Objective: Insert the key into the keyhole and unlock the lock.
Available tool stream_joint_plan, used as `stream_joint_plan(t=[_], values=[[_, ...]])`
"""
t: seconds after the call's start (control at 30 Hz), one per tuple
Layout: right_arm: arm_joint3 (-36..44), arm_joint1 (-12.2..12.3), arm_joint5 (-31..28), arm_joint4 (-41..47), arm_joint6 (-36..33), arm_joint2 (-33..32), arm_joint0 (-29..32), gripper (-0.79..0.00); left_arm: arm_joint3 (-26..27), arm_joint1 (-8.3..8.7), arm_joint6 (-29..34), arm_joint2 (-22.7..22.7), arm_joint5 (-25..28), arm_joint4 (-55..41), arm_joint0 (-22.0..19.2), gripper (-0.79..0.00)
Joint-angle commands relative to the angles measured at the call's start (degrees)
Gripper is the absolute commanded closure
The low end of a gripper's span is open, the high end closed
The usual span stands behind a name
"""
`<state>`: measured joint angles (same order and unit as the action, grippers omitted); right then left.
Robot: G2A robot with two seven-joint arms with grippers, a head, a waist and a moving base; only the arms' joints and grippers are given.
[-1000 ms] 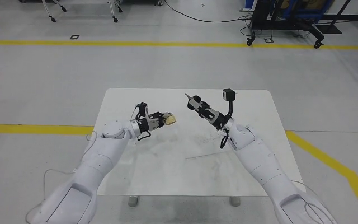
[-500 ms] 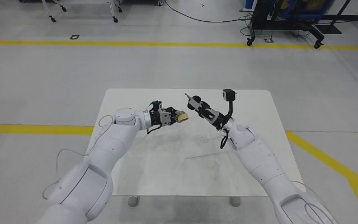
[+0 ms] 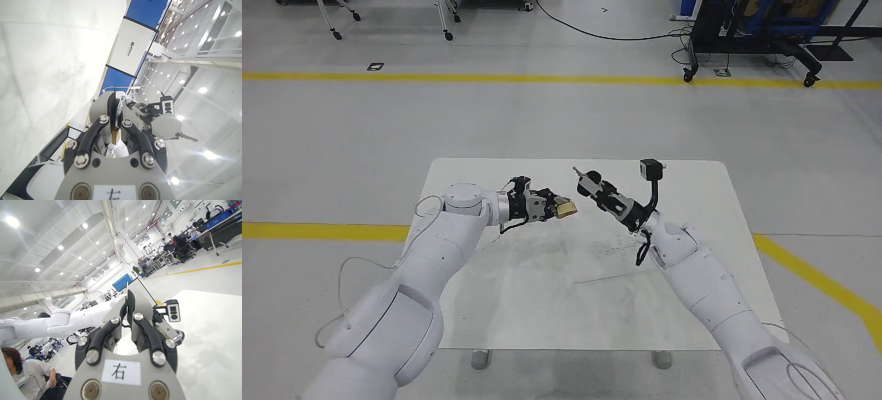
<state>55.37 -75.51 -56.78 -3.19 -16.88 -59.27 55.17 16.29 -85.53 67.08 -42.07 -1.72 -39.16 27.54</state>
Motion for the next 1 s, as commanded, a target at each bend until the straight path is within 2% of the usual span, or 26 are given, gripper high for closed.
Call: stream_joint_plan(t=[0.0,0.07,0.1,0.17,0.3,0.43,0.57,0.67,0.97], values=[[0.6,-0.1,1.6,1.8,-0.1,0.1,0.8,0.0,0.6,0.03,-1.3,-0.2,0.1,-0.2,0.7,0.0],[2.4,0.2,8.3,7.4,-3.8,-0.2,1.8,0.0,2.1,0.29,-2.3,-0.7,-0.3,-0.2,1.2,0.0],[3.7,0.5,13.8,12.0,-7.1,-0.6,2.6,0.0,3.0,0.46,-2.6,-0.9,-0.8,0.1,1.0,0.0],[8.6,1.7,20.5,16.2,-13.3,-3.6,3.8,0.0,4.4,0.81,-2.5,-1.4,-2.1,0.4,0.5,0.0],[20.0,4.2,33.8,16.1,-17.5,-10.7,10.4,0.0,6.7,1.21,-4.2,-1.4,-5.1,3.0,-0.5,0.0],[32.9,6.2,47.5,12.4,-19.6,-17.1,18.1,0.0,8.7,1.14,-5.7,-1.3,-7.6,4.5,-1.0,0.0],[42.2,7.2,57.4,10.5,-21.6,-20.6,23.9,0.0,10.4,0.53,-6.3,-0.4,-10.6,6.2,-1.5,0.0],[45.1,7.4,61.9,12.3,-22.4,-21.1,25.7,0.0,10.7,0.17,-7.1,-0.7,-11.3,5.5,-1.8,0.0],[45.1,7.4,61.9,12.3,-22.4,-21.1,25.7,0.0,10.7,0.17,-7.1,-0.7,-11.3,5.5,-1.8,0.0]])
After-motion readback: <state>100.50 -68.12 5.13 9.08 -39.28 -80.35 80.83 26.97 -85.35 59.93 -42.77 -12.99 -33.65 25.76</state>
